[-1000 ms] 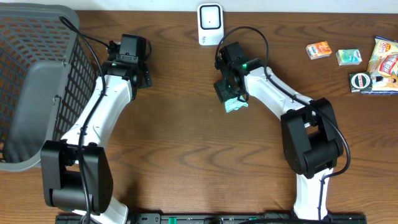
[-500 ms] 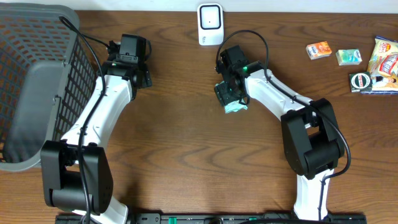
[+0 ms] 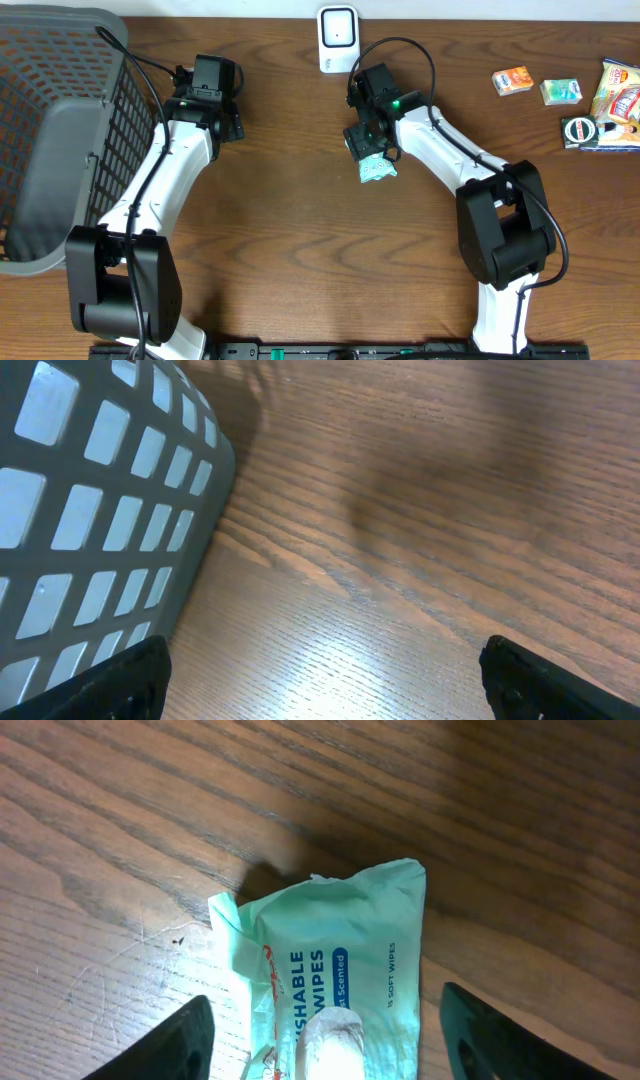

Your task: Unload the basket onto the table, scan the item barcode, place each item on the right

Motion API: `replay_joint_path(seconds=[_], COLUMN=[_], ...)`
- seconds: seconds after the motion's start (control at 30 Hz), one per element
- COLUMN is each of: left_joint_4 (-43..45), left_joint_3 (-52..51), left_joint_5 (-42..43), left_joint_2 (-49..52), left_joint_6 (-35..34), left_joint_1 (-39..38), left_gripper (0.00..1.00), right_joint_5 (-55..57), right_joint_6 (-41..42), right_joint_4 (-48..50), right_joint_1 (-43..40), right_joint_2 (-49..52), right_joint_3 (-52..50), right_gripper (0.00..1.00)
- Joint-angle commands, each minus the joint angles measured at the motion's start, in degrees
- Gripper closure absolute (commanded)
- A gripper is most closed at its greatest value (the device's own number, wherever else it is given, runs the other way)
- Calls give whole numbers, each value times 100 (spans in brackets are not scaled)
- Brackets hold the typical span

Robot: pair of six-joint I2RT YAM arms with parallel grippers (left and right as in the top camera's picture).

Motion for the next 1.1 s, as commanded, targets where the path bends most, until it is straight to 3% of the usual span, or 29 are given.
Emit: replay_joint_path(seconds=[0.0,0.27,0.37,0.53,0.67,0.77,1.07], left_joint_4=[-17,-17,-17,-17,-17,-17,-17], left_joint_3=[70,68,70,70,70,68,70], left_joint_5=[-79,-79,-79,-79,-79,-79,-79], left_joint_2=[-24,-24,-24,-24,-24,-24,-24], left_joint_6=[31,31,31,31,31,31,31], left_joint_1=[4,4,4,4,4,4,4], left_gripper=[2,2,2,2,2,2,2], right_joint_5=[96,-9,-264,-275,-275,-249,363], right_joint_6=[55,57,59,133,431,424,376], right_joint_4=[0,2,4,70,114,140,494], right_joint_1=[-9,11,37,50,50,48,28], right_joint_2=[-151,199,275,278,273,269,267], right_joint_3=[-33,-201,-201,-197,-111,98,1220], right_gripper=[34,35,39,75,94,99,99])
